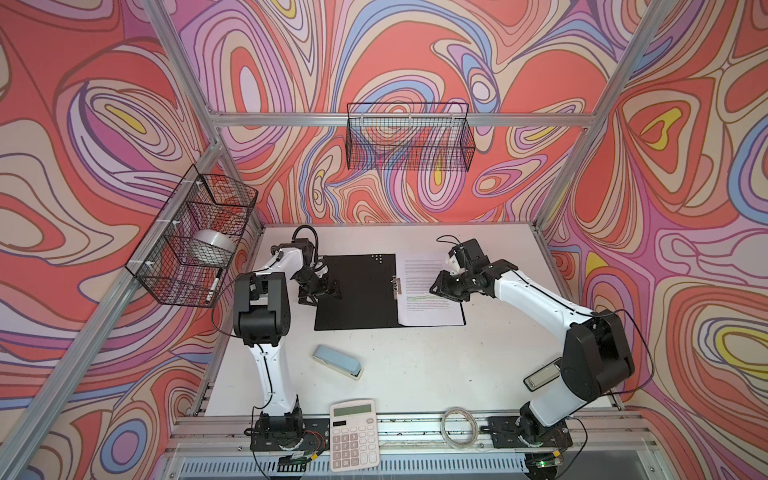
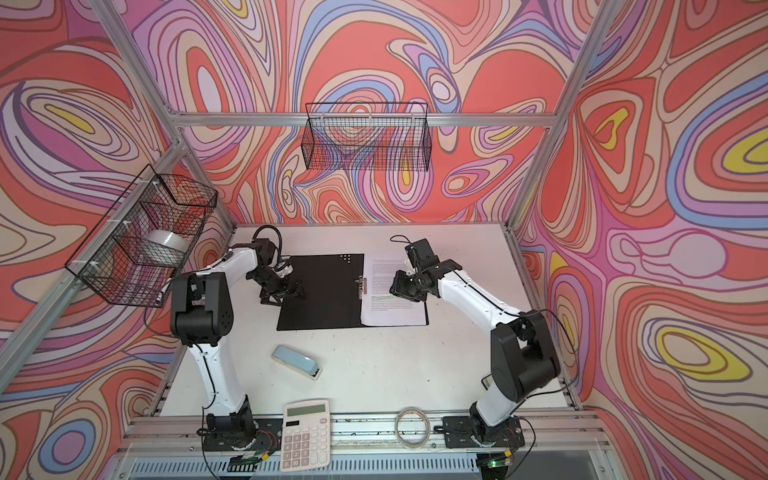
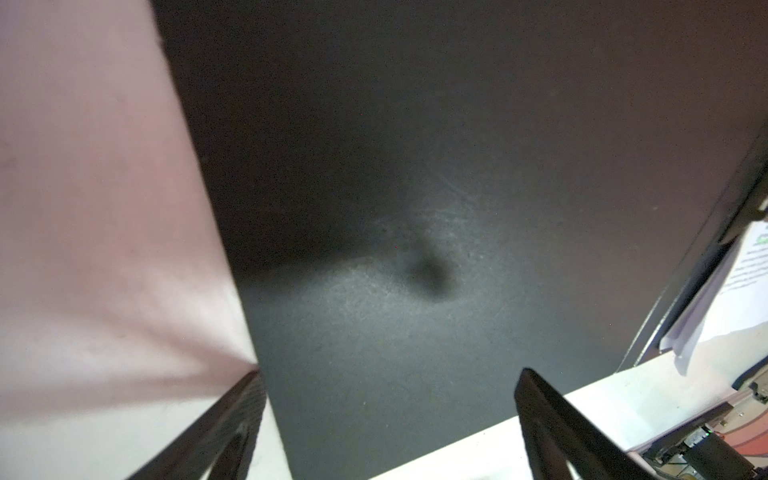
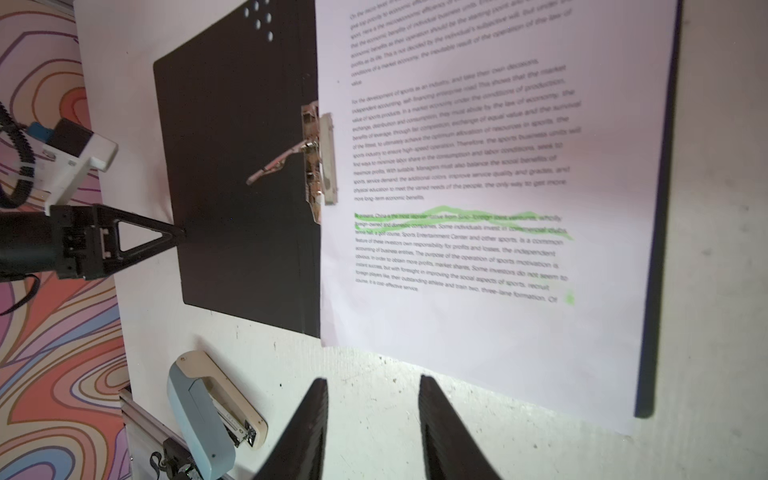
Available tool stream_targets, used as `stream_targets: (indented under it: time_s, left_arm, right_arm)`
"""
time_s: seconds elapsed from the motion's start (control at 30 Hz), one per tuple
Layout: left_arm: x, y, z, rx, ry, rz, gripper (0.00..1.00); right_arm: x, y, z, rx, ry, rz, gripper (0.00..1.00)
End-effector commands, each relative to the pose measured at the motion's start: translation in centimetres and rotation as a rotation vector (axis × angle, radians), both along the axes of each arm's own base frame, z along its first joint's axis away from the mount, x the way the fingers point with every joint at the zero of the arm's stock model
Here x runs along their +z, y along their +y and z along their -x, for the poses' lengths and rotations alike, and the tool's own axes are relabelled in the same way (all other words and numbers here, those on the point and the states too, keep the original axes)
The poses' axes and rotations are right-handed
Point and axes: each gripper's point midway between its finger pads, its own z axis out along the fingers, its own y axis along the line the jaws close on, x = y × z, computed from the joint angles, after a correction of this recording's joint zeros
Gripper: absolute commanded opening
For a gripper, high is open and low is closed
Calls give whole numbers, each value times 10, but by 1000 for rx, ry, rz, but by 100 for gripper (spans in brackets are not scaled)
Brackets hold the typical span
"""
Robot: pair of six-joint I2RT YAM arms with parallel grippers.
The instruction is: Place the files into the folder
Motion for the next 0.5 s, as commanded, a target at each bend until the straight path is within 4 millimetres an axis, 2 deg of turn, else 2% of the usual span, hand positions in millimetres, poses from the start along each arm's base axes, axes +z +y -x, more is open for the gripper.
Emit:
stream_targets:
  time_s: [0.0, 0.1, 0.3, 0.47]
  left_arm:
    - [15, -5, -2, -60, -60, -10, 95]
    - [31, 4, -3, -80, -97, -64, 95]
    - [74, 14, -6, -143, -215, -136, 95]
    - [103, 4, -3, -155, -219, -78, 93]
  right_arm:
    - [5, -3, -9, 17, -7, 63, 38]
    - [13, 7, -24, 53, -17, 71, 38]
    - [11, 29, -58, 92, -26, 167, 36]
    - [7, 59, -78, 126, -21, 146, 35]
